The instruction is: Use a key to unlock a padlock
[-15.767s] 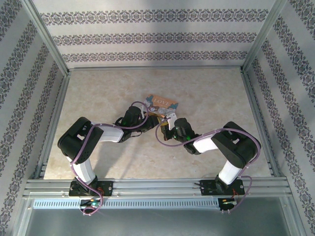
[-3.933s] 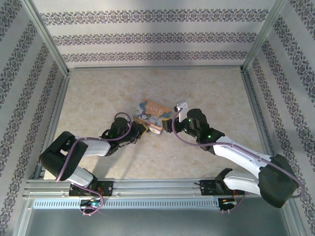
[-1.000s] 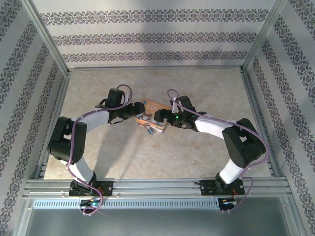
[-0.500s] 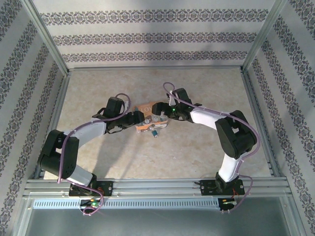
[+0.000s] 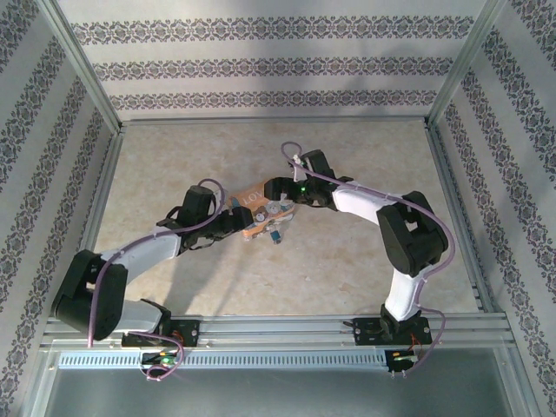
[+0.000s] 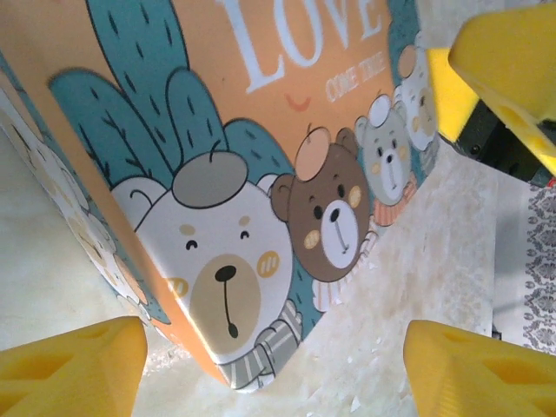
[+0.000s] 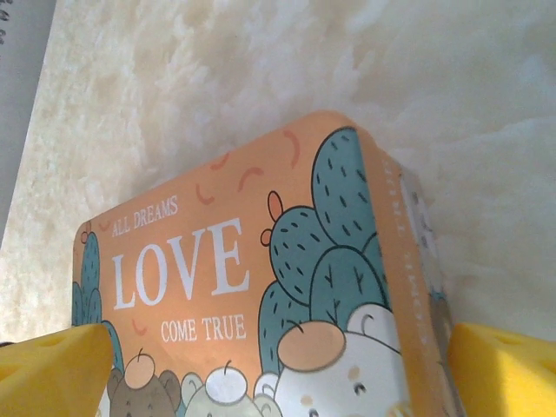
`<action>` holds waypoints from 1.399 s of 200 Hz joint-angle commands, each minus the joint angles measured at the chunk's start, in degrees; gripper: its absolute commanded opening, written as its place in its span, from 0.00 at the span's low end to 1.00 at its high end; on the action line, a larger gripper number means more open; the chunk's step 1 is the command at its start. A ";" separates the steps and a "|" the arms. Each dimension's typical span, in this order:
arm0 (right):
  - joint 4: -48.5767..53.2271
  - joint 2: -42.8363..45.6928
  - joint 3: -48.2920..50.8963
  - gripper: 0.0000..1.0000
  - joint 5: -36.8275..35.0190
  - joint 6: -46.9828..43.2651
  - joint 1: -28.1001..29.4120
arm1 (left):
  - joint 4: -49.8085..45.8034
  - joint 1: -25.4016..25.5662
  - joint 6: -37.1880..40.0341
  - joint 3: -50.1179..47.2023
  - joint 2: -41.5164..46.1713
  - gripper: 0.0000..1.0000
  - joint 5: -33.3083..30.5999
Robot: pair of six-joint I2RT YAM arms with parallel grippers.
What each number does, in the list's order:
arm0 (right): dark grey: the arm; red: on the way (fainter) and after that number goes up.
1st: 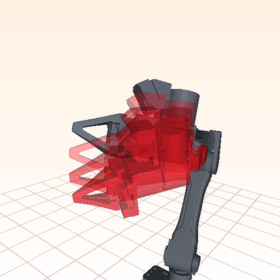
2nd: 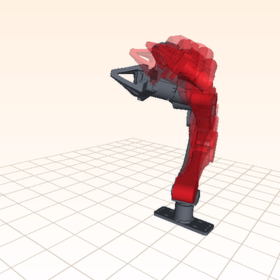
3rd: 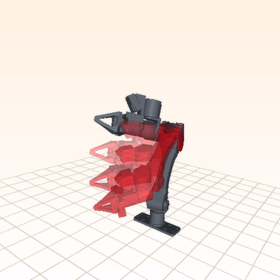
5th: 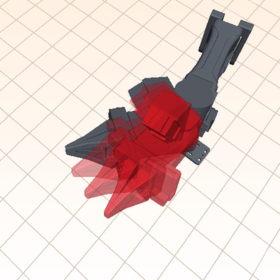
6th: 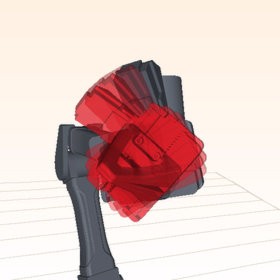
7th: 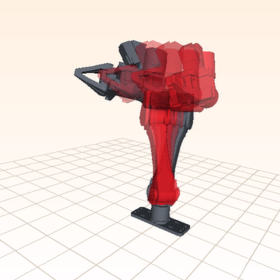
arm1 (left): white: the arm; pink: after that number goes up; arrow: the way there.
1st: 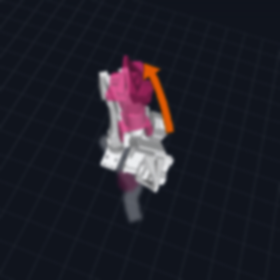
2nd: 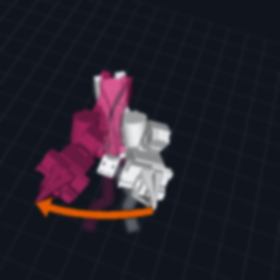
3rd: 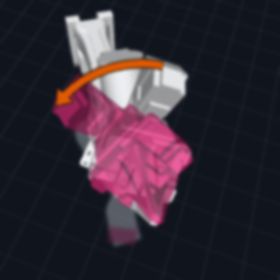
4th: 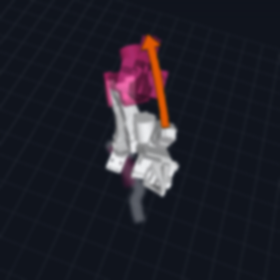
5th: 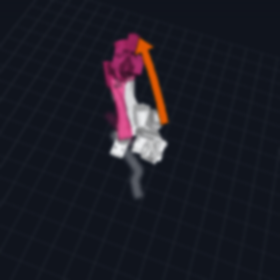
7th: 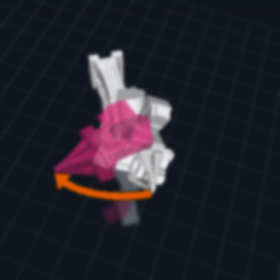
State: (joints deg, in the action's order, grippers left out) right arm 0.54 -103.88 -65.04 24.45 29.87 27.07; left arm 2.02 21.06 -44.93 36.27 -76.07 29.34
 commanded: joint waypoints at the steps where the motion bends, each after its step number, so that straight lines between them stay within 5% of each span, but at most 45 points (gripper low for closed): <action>1: 2.80 8.18 3.13 0.99 -2.95 -5.22 -2.38 | -2.10 0.39 1.34 0.34 4.95 0.78 -4.24; 46: 5.00 21.32 13.82 0.96 1.43 -7.19 -2.50 | -8.60 -0.56 6.34 4.66 11.76 0.78 -6.65; 73: 2.90 24.49 19.18 0.86 5.64 -6.11 0.53 | -8.80 -0.54 7.66 8.85 10.37 0.76 -3.21; 134: -4.40 15.70 20.84 0.65 3.01 -4.12 7.67 | -4.10 -0.24 6.70 18.03 -4.44 0.64 6.71; 187: -8.05 9.56 19.85 0.60 -1.64 -4.60 10.00 | -2.58 -0.09 8.54 21.81 -13.44 0.62 8.46; 280: -11.26 4.83 19.25 0.50 0.86 -5.52 10.10 | -0.42 -0.14 7.66 21.19 -18.65 0.60 8.73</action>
State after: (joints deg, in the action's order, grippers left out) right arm -8.67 -97.95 -44.36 24.10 25.26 36.64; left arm -0.78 20.91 -37.91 57.14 -93.93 37.34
